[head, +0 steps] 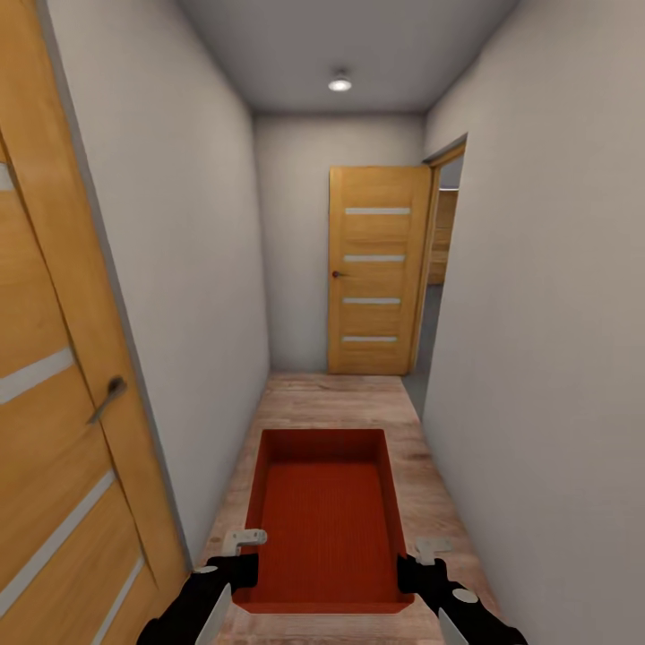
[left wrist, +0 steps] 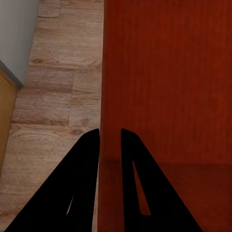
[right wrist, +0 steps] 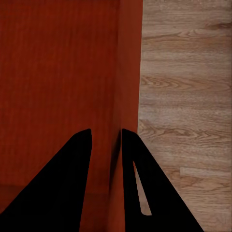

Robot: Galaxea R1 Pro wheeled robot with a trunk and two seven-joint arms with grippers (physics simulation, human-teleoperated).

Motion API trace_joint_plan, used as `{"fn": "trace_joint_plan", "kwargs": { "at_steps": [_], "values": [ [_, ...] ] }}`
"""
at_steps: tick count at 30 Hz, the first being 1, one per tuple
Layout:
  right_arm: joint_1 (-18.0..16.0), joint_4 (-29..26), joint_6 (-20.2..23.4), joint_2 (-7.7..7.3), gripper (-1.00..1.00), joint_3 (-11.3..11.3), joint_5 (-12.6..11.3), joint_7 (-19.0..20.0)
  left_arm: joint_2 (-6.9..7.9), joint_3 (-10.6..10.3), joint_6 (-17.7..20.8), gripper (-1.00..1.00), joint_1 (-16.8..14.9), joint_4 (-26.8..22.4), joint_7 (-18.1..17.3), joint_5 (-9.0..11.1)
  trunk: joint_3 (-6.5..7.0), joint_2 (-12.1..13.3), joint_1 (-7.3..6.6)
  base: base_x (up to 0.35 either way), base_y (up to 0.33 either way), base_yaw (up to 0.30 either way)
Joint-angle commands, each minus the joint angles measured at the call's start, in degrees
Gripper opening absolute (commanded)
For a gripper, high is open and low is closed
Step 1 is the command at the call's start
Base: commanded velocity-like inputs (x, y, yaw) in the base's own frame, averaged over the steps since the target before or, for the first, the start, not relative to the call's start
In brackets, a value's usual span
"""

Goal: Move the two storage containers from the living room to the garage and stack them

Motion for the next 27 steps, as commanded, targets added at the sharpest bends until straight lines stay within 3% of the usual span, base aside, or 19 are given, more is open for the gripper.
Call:
{"fn": "trace_joint_plan", "kwargs": {
  "at_steps": [1, 27],
  "values": [
    [0.01, -0.10, -0.19, -0.41, -1.00, 1.70, -0.47, 0.49, 1.96, 0.90, 0.41, -1.00, -0.04, -0.02, 0.65, -0.88, -0.01, -0.03, 0.05, 0.329, -0.027, 0.000],
    [0.01, -0.10, -0.19, -0.41, -1.00, 1.71, -0.47, 0.49, 1.96, 0.90, 0.43, -1.00, -0.01, -0.02, 0.67, -0.88, -0.01, -0.03, 0.05, 0.329, -0.080, -0.032]
  ]
}}
